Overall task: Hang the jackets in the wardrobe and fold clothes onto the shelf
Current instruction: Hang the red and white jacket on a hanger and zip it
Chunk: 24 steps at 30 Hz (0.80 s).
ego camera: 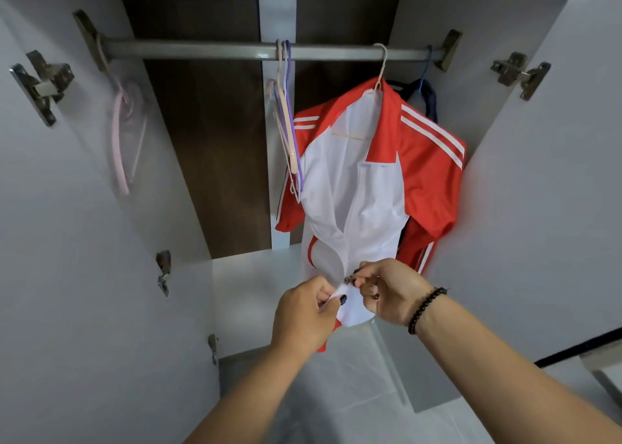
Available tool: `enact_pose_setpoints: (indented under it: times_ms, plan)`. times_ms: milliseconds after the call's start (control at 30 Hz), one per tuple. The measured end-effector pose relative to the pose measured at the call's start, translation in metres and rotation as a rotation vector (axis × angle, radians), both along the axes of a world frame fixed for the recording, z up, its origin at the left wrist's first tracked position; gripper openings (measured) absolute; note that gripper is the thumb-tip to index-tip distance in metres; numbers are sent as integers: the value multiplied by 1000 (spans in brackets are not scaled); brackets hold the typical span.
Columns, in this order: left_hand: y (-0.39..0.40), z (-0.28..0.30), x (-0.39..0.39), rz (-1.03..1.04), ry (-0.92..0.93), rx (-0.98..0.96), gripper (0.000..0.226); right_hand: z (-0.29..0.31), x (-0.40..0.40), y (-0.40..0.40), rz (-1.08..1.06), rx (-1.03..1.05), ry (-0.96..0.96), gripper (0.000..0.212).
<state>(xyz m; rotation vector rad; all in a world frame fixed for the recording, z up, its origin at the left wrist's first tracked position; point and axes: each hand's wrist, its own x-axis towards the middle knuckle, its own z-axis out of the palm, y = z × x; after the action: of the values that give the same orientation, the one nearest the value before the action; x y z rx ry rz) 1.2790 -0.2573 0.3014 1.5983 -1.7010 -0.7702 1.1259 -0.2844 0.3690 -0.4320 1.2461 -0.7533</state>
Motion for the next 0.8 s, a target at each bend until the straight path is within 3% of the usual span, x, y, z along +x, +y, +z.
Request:
enact_pose_setpoints:
  times_ms: [533, 800]
  plan:
    - [-84, -23, 20, 120, -232, 290, 31, -12, -27, -149, -148, 44, -64, 24]
    - [-132, -17, 18, 158, -282, 412, 31, 10, -41, -208, 5, -25, 29, 29]
